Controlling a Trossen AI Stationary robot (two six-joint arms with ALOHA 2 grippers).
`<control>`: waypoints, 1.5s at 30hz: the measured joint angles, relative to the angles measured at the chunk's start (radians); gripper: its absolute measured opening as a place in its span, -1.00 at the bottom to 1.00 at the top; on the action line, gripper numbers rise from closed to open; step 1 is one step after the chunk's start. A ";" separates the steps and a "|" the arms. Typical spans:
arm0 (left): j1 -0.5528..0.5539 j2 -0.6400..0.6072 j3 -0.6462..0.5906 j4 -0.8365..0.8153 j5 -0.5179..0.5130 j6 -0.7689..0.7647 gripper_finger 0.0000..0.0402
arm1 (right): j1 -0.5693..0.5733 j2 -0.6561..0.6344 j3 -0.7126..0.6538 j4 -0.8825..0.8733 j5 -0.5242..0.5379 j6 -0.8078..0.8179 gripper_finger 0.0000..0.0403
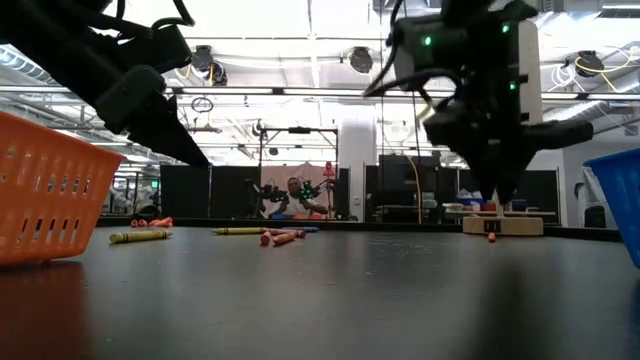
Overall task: Sort crayons
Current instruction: Put the orange crayon into the orange bin
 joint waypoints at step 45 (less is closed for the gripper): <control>0.000 0.000 0.000 0.000 0.000 0.000 -0.34 | -0.152 -0.001 -0.232 0.327 -0.131 -0.175 -0.98</control>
